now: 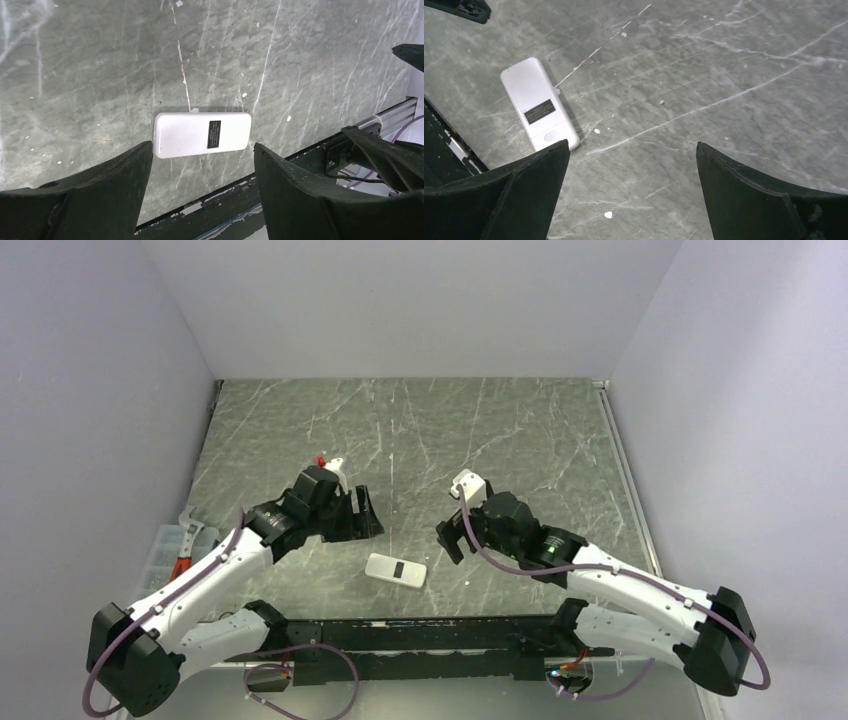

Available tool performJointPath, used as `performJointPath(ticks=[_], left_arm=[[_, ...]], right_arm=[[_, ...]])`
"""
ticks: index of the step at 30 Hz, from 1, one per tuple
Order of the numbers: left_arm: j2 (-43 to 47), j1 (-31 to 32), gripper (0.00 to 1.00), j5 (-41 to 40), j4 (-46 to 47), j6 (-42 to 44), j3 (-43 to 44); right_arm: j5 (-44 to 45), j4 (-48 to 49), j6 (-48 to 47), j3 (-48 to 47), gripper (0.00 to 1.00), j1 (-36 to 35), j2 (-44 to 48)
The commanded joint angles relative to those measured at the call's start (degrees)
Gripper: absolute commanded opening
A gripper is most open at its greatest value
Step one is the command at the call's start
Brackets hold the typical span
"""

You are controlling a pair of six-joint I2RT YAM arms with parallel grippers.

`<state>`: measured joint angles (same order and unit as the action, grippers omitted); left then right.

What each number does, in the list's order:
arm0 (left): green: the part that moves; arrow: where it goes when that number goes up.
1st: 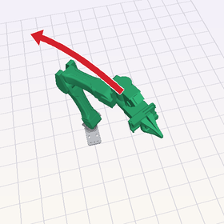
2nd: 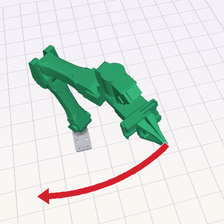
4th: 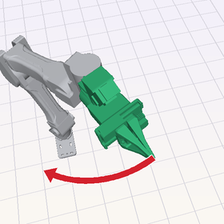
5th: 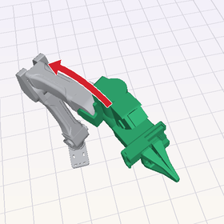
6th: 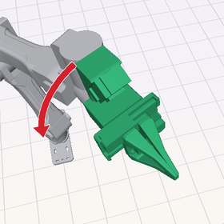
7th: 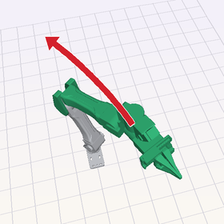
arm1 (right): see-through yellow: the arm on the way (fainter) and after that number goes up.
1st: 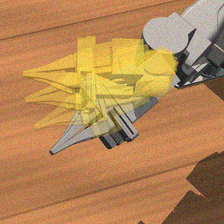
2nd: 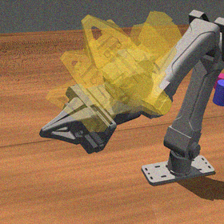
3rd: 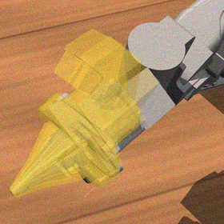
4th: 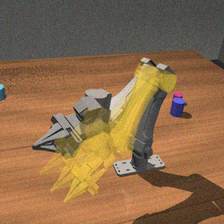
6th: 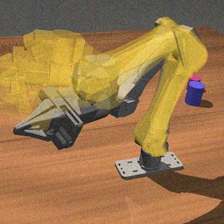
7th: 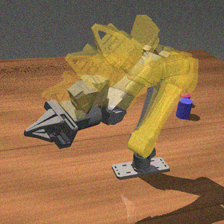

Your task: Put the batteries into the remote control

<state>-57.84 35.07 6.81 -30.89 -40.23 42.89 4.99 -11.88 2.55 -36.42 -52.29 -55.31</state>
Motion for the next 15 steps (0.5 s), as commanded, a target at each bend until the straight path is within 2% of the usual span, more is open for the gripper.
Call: performJointPath(ticks=[1,14,15], left_arm=[[1.57,0.26,0.79,-4.36,-4.58,0.54,4.87],[6.29,0.26,0.82,-13.53,-15.70,5.32,14.35],[6.97,0.26,0.95,-13.89,-16.33,5.72,14.62]], right_arm=[[5.22,2.48,-0.19,0.51,1.00,0.33,3.77],[19.06,-1.95,4.37,-0.93,1.00,0.44,11.47],[19.51,-2.06,4.73,-0.86,1.00,0.44,12.27]])
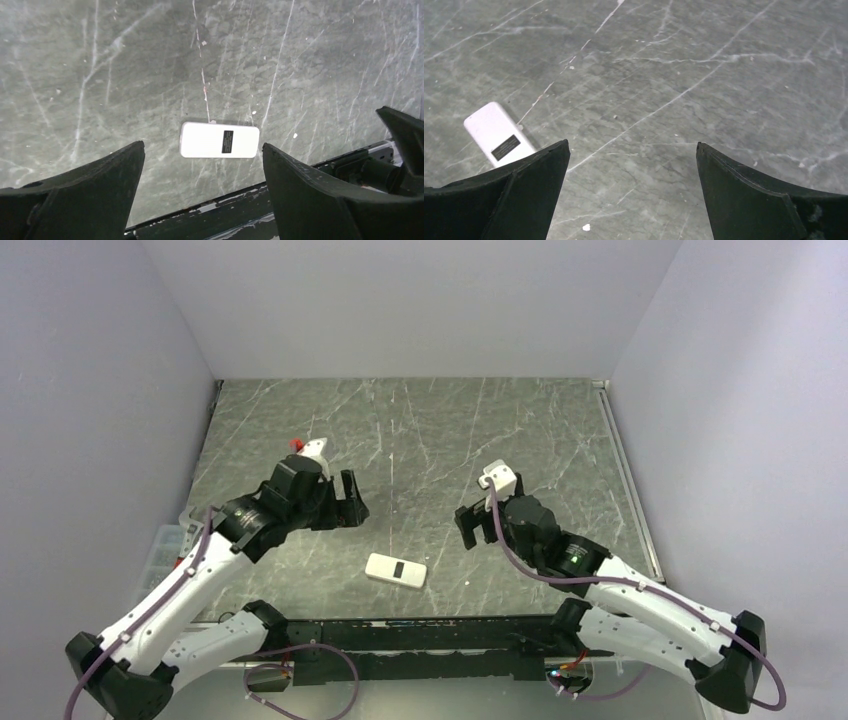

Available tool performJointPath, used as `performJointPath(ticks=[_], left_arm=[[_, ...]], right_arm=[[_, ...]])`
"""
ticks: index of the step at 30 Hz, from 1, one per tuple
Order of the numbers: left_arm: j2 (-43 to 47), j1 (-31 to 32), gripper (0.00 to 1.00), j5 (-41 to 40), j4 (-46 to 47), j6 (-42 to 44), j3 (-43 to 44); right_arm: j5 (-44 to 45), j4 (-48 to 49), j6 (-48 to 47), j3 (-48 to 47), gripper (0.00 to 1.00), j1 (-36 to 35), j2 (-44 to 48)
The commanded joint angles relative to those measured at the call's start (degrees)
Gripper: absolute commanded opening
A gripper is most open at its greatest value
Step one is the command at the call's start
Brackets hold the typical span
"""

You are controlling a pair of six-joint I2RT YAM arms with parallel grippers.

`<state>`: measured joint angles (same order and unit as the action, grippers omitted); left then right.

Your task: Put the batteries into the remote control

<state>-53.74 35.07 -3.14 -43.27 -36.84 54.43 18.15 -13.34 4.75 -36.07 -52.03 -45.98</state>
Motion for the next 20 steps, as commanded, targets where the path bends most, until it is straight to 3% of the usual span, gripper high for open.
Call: performJointPath(ticks=[1,13,20], left_arm=[[3.75,0.26,0.99,-4.42,-4.34,2.47,3.32],[11.26,0.26,1.00,-7.61,-7.22,3.79,6.50],[13.46,0.26,0.99,-4.47,-6.72,4.37,5.13]], right_arm=[[6.91,-0.65,2.95,-1.19,1.00,0.17,3.65],[7.32,-5.79,5.43,-3.47,1.00,0.17,11.08],[6.46,-6.97,6.29,-3.12,1.00,0.17,13.66]])
